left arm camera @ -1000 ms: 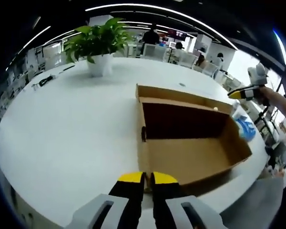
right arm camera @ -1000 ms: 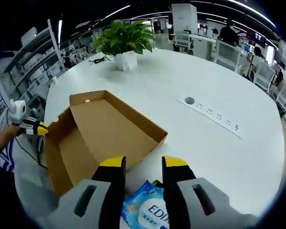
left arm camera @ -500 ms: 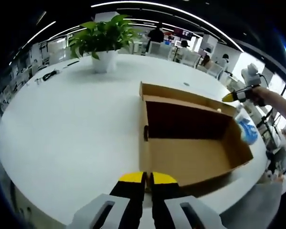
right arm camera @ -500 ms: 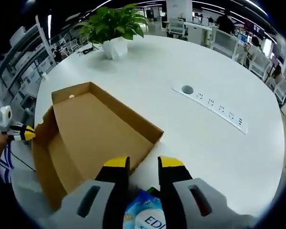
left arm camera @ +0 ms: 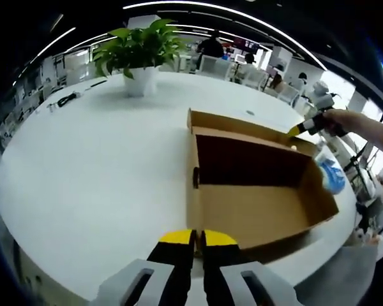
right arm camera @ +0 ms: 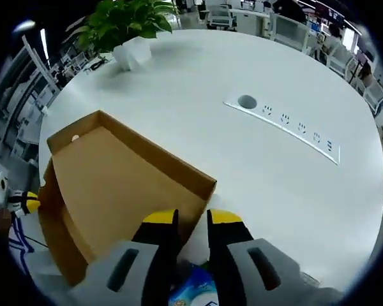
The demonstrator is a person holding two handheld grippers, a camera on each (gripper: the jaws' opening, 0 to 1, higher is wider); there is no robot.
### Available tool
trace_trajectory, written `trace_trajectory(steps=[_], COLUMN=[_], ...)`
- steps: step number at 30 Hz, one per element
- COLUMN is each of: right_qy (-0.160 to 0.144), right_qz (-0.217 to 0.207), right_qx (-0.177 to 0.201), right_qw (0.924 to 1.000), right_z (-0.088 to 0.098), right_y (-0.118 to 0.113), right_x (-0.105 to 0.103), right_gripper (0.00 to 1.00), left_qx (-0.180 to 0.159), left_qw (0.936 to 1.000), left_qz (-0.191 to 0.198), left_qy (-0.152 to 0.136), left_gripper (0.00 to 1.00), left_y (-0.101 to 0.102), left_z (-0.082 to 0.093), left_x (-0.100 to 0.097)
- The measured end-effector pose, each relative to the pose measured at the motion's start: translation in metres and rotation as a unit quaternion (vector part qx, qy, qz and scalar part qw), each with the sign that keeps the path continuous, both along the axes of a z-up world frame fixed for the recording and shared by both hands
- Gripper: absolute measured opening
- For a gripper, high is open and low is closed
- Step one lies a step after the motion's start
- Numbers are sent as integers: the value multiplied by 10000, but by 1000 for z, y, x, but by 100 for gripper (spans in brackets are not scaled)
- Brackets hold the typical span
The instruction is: Operate the shoe box by opening the lid, removing the specified soft item, and placing it in the target area until the item is outside and the box remains undamaged.
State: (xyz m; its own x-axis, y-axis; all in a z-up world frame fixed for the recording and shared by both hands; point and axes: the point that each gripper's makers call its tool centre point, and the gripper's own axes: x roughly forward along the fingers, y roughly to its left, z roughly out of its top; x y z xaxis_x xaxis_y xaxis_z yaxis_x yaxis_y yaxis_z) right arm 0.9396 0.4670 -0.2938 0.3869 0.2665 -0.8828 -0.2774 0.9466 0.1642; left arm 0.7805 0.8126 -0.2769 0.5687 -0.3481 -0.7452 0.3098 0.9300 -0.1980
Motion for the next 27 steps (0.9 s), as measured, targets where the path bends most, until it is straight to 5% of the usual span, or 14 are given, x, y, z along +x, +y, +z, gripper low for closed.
trace_trajectory(steps=[7,27], right_qy=[205,-289], right_qz=[-142,-234], right_qx=[-227,-386], right_qw=[9994,9986], right_z=[-6,10], right_y=[-1,-6], right_x=[-4,9], right_gripper=[6,0], left_qx=[-12,21], left_qw=[10000,10000], left_qz=[12,-78], left_qy=[15,-15], left_gripper=[3,3], left_y=[-2,-1], left_z=[1,1], left_x=[-1,-1])
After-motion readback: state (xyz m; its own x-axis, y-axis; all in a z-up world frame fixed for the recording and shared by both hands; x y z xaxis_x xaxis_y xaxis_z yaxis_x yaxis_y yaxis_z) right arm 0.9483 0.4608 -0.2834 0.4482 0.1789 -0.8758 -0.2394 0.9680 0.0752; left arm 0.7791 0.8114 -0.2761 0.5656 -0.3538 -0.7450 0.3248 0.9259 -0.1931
